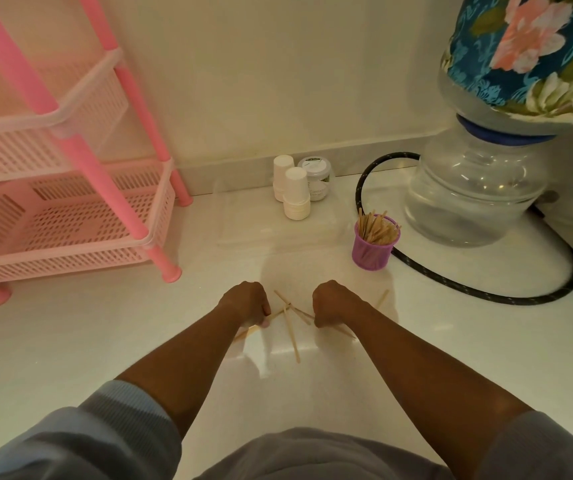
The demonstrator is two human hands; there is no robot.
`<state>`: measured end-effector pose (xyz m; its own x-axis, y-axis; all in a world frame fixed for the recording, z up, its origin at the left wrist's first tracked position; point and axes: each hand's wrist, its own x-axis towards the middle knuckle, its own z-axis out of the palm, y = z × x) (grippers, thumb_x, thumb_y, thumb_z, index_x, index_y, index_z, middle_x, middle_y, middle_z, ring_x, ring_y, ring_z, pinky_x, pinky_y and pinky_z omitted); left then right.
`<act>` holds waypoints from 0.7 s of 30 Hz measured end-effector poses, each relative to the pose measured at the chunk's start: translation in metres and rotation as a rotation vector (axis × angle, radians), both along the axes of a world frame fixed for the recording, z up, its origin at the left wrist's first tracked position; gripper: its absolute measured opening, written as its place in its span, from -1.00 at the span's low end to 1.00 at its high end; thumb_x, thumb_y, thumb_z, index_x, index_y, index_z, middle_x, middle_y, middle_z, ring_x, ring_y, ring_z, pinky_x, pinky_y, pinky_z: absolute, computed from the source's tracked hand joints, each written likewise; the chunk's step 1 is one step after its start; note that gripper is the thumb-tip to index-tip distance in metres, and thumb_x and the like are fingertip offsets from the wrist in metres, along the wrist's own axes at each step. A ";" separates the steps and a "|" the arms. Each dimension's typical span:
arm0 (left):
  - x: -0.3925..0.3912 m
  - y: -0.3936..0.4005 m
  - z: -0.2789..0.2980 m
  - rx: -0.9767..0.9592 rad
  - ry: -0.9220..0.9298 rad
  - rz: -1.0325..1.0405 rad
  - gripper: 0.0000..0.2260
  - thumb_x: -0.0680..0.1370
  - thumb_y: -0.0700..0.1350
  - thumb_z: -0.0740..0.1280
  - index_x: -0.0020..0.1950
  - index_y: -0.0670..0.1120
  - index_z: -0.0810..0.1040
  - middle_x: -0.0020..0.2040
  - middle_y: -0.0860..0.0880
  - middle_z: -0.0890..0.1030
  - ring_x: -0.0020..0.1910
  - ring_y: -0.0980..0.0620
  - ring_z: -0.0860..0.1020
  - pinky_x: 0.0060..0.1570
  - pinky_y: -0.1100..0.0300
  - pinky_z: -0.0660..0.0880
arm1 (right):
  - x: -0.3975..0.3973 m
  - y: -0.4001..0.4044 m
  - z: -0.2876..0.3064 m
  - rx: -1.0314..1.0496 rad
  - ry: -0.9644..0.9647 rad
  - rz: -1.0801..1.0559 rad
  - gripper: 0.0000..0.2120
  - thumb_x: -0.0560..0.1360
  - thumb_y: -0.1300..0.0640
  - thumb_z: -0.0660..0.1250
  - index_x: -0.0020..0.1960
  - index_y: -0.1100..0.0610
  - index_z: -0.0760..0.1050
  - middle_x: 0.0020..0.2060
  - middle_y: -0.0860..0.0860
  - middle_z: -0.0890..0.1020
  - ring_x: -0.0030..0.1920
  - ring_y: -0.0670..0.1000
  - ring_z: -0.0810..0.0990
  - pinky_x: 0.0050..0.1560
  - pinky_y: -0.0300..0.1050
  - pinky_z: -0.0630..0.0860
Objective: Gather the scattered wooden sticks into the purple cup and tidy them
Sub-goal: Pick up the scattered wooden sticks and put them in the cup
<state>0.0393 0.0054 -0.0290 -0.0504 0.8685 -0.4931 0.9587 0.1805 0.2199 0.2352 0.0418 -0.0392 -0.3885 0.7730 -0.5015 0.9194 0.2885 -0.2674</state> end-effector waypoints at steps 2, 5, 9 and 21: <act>-0.001 -0.001 -0.003 0.003 -0.026 0.000 -0.81 0.40 -0.12 0.54 -0.02 0.01 0.64 -0.06 0.07 0.56 -0.06 0.05 0.55 -0.13 0.25 0.42 | 0.001 -0.003 -0.003 0.018 0.029 -0.022 -0.74 0.34 0.15 0.46 -0.01 0.19 0.57 -0.04 0.08 0.60 -0.07 0.07 0.62 -0.14 -0.13 0.53; -0.003 -0.002 -0.006 0.006 -0.055 0.000 -0.83 0.44 -0.11 0.50 0.00 0.03 0.62 -0.03 0.07 0.55 -0.01 0.04 0.56 -0.08 0.24 0.43 | 0.002 -0.006 -0.006 0.046 0.051 -0.029 -0.76 0.36 0.13 0.43 -0.01 0.20 0.55 -0.05 0.08 0.58 -0.07 0.08 0.61 -0.19 -0.14 0.49; -0.004 -0.001 -0.005 0.057 -0.016 -0.080 -0.84 0.52 -0.13 0.37 0.08 -0.01 0.65 0.04 0.04 0.61 -0.02 0.03 0.56 -0.10 0.24 0.44 | 0.006 -0.004 -0.006 0.076 0.119 -0.058 -0.81 0.40 0.16 0.35 -0.02 0.22 0.56 -0.03 0.10 0.60 -0.08 0.08 0.60 -0.19 -0.14 0.52; 0.022 0.033 0.020 0.312 -0.246 0.062 -0.87 0.54 -0.09 0.41 0.05 0.01 0.72 -0.10 0.02 0.68 -0.23 0.10 0.54 -0.36 0.32 0.33 | 0.012 0.023 0.024 0.261 0.431 -0.263 -0.56 0.40 0.24 0.36 0.27 0.08 0.47 -0.01 0.08 0.62 -0.04 0.07 0.61 -0.05 -0.04 0.60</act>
<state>0.0610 0.0379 -0.0089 -0.0209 0.9775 -0.2098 0.8598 0.1246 0.4951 0.2472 0.0650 -0.0151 -0.2930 0.9485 -0.1202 0.7930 0.1709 -0.5847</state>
